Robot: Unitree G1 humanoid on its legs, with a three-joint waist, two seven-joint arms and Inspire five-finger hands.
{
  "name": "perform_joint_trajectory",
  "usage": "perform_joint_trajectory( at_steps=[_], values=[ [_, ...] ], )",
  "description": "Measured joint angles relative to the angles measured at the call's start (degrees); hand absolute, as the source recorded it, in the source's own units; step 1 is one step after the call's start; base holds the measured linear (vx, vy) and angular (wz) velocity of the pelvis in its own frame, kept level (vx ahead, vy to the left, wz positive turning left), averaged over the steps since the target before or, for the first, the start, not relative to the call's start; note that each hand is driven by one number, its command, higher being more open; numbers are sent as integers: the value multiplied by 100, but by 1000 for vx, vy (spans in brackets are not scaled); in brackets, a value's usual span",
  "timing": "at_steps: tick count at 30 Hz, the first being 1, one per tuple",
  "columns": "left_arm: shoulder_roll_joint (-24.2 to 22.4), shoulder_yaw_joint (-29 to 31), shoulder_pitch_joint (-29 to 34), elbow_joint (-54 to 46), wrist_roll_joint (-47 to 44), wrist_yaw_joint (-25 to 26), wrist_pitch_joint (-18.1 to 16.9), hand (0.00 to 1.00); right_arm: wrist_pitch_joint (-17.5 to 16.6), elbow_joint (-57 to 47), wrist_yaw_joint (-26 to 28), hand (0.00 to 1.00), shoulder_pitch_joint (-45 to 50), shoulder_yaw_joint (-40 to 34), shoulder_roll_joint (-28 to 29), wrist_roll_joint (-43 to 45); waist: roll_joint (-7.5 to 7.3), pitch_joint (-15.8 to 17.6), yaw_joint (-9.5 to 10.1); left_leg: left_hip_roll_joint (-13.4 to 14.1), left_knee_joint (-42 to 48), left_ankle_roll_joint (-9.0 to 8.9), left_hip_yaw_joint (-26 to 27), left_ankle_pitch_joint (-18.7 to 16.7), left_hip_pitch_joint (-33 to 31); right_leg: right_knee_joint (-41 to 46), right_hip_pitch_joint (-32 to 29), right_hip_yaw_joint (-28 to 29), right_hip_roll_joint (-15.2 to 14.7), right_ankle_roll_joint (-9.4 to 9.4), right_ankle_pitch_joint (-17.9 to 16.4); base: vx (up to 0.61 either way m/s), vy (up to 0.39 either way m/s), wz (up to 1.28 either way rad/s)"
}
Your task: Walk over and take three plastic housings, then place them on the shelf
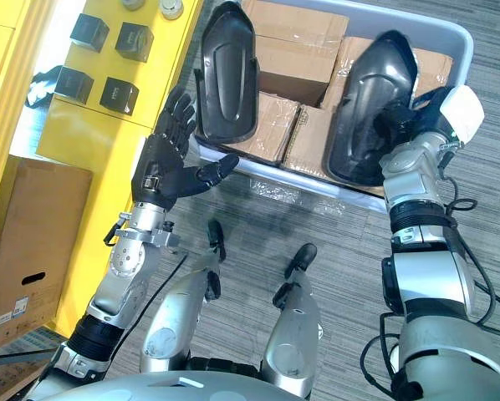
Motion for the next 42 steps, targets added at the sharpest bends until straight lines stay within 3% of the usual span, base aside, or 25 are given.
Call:
perform_joint_trajectory(
  at_steps=[11,19,25,28,33,36,38,42],
  values=[
    [1,100,331,-143,-31,-43,18,100,-178,31,-13,0,470,-148,104,172,72,-47,-10,6,-232,20,-23,119,382,132,239,-5,-5,54,-140,26,-43,1],
    [51,270,664,-523,-229,-227,25,100,-239,-792,-223,0,1144,-432,338,127,54,-40,-44,29,-356,6,-4,157,714,149,502,-2,21,57,-193,11,-39,-1],
    [68,485,921,-1026,-223,-265,257,100,-286,-1900,-532,0,1653,-650,413,-330,-63,-19,-187,44,-357,-33,64,119,978,60,777,9,47,85,-174,-2,-43,-3],
    [122,579,916,-1113,-224,-297,472,100,-453,-2320,-767,0,1767,-732,425,-614,-229,-49,-192,121,-357,-82,137,62,1065,-43,871,23,139,87,-173,-6,-65,-11],
    [226,536,935,-1097,-227,-660,1304,100,-786,-2745,-827,0,1932,-758,449,-1008,-428,-189,-281,158,-357,-121,192,18,1311,-173,1142,43,204,102,-162,34,-56,-6],
    [370,416,850,-949,-261,-1072,2011,100,-941,-2805,-816,0,2038,-726,555,-1223,-517,-366,-309,165,-357,-113,284,-12,1522,-241,1324,102,222,114,-152,66,-56,-13],
    [481,216,663,-579,-542,-1453,2680,100,-1065,-2833,-734,0,2162,-660,557,-1412,-533,-577,-314,168,-361,-146,374,-81,1664,-325,1439,187,242,134,-136,88,-59,-18],
    [688,-142,321,267,-1077,-1672,3432,100,-1403,-2918,-565,0,2449,-353,669,-1799,-667,-941,-349,244,-375,-227,593,-204,1930,-579,1652,357,362,144,-105,62,-55,-30]
  ],
)
